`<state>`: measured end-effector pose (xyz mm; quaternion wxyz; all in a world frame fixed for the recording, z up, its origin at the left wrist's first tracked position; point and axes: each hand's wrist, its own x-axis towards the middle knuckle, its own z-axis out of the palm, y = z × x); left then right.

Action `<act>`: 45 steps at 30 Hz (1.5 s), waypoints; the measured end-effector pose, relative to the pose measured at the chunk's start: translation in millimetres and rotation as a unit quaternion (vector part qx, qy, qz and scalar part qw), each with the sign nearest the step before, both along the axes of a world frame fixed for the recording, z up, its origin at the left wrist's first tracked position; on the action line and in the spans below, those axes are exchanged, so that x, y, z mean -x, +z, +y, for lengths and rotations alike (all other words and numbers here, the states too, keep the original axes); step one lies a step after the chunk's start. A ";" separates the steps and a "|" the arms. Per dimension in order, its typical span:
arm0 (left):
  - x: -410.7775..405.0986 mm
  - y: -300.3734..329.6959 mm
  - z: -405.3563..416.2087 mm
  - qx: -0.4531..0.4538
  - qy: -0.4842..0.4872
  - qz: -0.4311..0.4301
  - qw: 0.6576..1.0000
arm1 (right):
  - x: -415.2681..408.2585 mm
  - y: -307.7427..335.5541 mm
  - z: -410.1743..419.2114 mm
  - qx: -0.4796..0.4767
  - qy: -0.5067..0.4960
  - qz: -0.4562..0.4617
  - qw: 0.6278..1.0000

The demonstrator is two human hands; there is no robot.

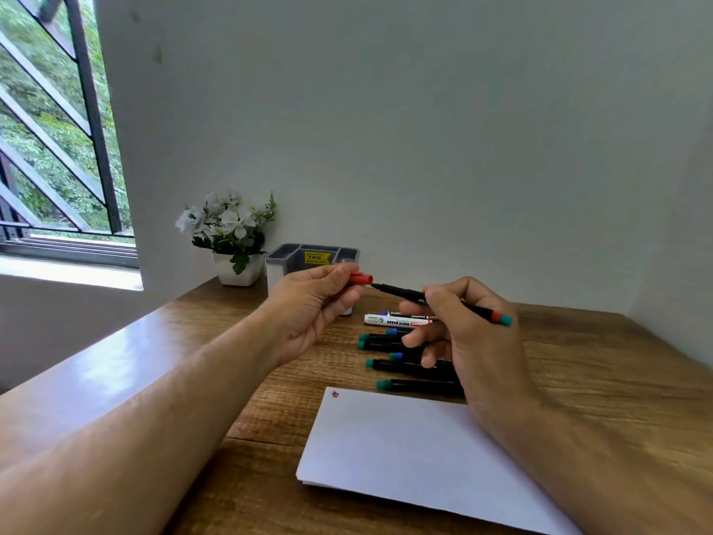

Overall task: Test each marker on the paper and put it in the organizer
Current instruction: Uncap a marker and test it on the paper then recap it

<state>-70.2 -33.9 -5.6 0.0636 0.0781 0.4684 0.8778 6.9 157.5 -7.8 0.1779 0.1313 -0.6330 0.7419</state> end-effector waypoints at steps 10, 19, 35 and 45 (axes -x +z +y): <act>0.2 -2.0 0.4 0.026 -0.035 -0.001 0.999 | 3.9 -2.1 2.5 0.002 -0.003 -0.022 1.000; 3.4 -7.9 3.8 0.055 -0.068 0.034 0.996 | 8.2 -0.7 7.0 -0.038 -0.019 -0.036 0.998; -1.1 -6.0 2.5 0.062 -0.044 0.054 0.996 | 22.9 3.8 16.7 -0.224 -0.069 -0.035 0.972; -5.9 -0.5 13.2 0.101 -0.031 0.065 0.992 | 27.2 -4.2 15.2 -0.245 -0.096 -0.002 0.965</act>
